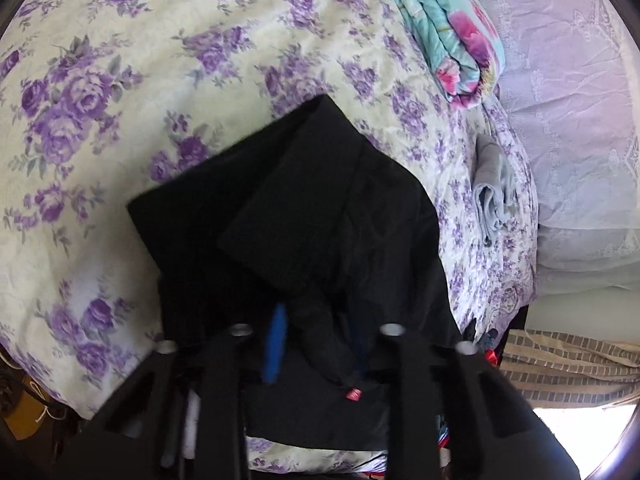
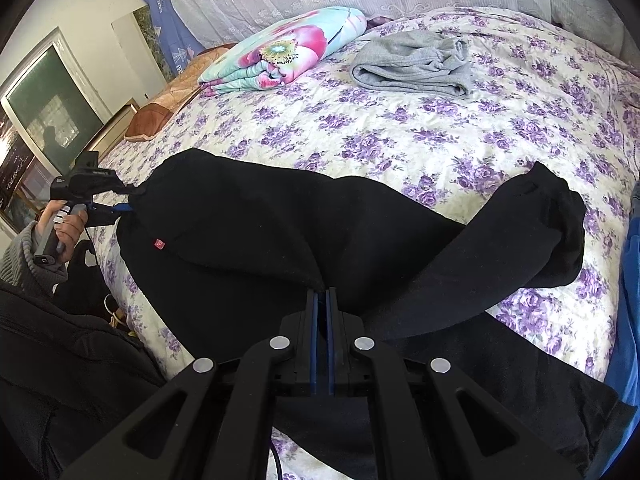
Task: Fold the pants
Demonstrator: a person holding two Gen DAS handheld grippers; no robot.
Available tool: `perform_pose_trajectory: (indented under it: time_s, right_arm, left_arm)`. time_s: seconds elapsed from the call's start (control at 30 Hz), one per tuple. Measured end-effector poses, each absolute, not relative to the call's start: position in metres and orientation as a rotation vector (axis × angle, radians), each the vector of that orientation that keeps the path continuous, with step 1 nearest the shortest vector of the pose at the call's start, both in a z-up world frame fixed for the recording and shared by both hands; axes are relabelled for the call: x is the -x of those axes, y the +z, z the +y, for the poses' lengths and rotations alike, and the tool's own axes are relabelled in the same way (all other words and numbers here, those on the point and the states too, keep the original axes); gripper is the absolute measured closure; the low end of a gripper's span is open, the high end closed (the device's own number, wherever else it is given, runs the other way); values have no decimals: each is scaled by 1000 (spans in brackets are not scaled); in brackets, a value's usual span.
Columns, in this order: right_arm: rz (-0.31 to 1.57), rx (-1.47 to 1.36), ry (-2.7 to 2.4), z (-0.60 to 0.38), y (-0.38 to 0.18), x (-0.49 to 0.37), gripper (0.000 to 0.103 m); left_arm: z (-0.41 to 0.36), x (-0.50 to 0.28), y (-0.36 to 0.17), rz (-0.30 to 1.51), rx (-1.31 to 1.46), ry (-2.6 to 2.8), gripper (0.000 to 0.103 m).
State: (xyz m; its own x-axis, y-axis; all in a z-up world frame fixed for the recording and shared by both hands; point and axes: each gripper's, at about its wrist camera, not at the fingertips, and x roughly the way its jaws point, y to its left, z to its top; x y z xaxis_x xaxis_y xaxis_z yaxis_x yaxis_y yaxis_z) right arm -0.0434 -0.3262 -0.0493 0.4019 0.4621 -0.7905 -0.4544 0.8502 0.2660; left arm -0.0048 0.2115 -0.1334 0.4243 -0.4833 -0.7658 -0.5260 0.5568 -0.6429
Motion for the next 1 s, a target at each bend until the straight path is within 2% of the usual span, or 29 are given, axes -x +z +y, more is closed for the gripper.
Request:
perform_pose_trajectory:
  time_s: [0.03,0.23,0.43,0.6,0.67,0.93,1.0]
  right_arm:
    - [1005,-12,575,-327,-50,45,100]
    - [1017,4,620,-318,-39,66,100]
    - [1143,-6,626,-312,-72,93,99]
    - [1185,-54,578,-310,-95,102,99]
    - [1197,-61,567,-310,-100,104,99]
    - [1232,-54,538,-307,-117,106,99]
    - [1241,-61,536,-307,-121,105,99]
  left_arm:
    - [216,6,-131,1179,1056,23,92]
    - [237,11,-96,1126,972,-27,93]
    - [237,21,-138,1253,919,5,93]
    - [250,29,-156,1254,1017,-1,89]
    - [252,30,-148,1247,1003,-14,83]
    - [242,30,-76,1137,741,-4,81]
    - [219,18,-74,1162,678,-73,76]
